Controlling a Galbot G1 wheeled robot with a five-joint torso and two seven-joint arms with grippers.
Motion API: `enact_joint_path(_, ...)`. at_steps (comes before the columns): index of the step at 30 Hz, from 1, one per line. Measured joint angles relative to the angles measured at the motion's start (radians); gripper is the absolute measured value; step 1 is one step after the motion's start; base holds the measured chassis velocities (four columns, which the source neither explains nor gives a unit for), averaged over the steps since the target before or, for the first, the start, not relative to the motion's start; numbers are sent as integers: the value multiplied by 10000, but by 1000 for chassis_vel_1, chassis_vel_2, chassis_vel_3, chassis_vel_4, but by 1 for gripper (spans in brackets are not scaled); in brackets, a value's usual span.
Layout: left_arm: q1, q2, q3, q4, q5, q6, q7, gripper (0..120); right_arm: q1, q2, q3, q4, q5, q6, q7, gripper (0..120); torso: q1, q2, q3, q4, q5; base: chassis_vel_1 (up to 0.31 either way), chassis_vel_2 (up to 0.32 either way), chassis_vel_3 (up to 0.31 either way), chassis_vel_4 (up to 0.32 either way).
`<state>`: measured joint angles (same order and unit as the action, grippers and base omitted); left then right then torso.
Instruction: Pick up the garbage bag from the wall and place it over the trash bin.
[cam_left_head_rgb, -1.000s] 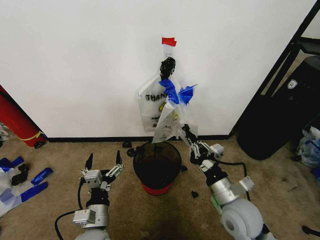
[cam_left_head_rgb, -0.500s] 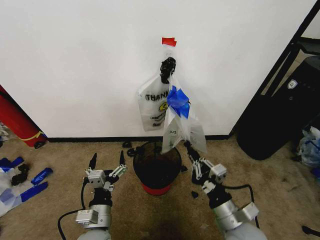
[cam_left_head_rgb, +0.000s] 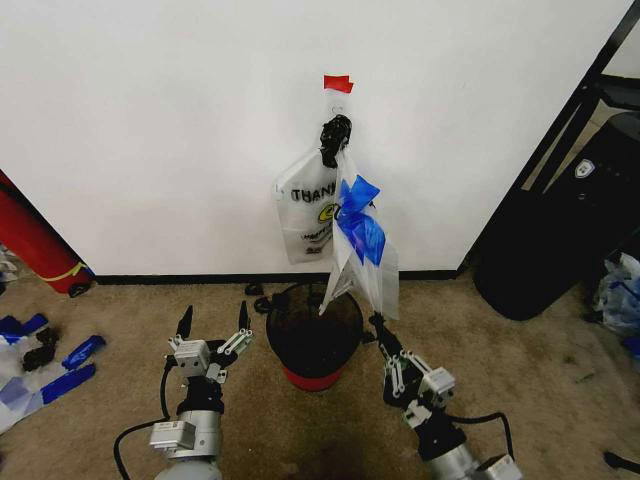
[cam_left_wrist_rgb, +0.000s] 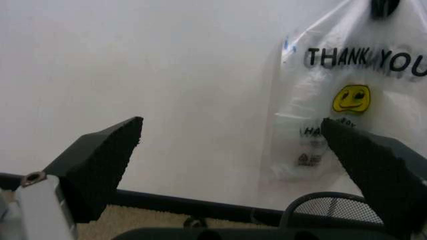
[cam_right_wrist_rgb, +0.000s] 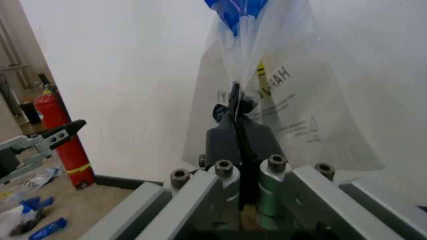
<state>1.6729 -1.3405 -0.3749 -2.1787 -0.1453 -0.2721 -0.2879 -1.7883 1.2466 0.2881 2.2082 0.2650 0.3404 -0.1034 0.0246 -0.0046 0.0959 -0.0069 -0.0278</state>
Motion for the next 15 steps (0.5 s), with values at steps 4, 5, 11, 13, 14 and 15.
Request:
enact_joint_path(4,42,6,8,-86,9,17,-19,100,166,-21,-106,-7,39,-72,73,0,0,0,0,0,0,0,0,0,0)
enact_joint_path(5,42,6,8,-86,9,17,-19,100,166,-21,-106,-7,39,-72,73,0,0,0,0,0,0,0,0,0,0)
enact_joint_path(11,-35,199,185,-195,-6,166,-36,100,1283,-19,-336,48,478,-731,440,0,0,0,1,-1,0,0,0,0,0)
enact_joint_path(13,-187,453,375,-288,-68,355,-43,100,2434,-43,-362,54,1147,-1382,655,0,0,0,1,5,1,0,0,0,0)
enact_joint_path(14,-305,548,446,-291,-112,431,-43,100,2648,-57,-331,23,1319,-1516,682,0,1,-1,2,3,0,0,0,0,0)
enact_joint_path(15,-305,548,446,-291,-112,431,-43,100,2648,-57,-331,23,1319,-1516,682,0,1,-1,2,3,0,0,0,0,0)
